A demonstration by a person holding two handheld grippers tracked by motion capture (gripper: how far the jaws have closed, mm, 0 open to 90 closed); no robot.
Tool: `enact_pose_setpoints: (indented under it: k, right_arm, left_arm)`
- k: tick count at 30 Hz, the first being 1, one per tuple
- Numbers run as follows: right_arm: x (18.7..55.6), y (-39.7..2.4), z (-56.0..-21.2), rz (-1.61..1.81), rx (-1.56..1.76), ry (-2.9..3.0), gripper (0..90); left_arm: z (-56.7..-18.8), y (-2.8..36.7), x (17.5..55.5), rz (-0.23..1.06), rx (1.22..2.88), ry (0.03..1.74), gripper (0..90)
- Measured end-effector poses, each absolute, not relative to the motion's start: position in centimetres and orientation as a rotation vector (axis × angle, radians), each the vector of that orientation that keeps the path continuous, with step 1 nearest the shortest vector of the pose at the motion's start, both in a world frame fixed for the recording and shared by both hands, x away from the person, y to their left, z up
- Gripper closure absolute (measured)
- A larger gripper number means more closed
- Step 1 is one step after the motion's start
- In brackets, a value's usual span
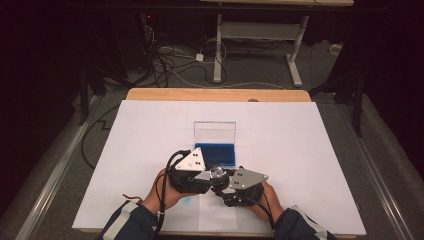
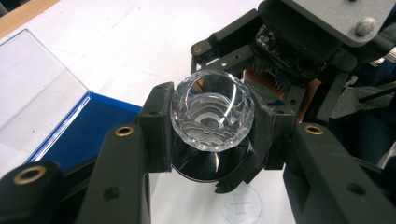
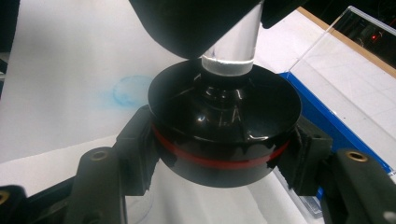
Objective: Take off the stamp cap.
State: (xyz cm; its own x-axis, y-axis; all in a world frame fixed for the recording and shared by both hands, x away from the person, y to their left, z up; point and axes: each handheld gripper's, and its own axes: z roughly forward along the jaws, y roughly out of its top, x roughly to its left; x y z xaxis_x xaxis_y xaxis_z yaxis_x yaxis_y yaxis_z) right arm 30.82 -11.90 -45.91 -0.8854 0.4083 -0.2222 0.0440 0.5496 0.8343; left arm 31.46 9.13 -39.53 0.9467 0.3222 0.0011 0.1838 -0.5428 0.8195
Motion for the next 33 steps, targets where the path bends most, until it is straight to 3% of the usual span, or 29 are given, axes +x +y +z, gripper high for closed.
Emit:
enact_pose_setpoints:
  k: [33]
  right_arm:
    - [30.6,-11.9,-46.1,1.212,0.336,2.444,39.2]
  left_arm:
    - [-38.7,10.3,31.2,0.239,2.132,0.347,54.2]
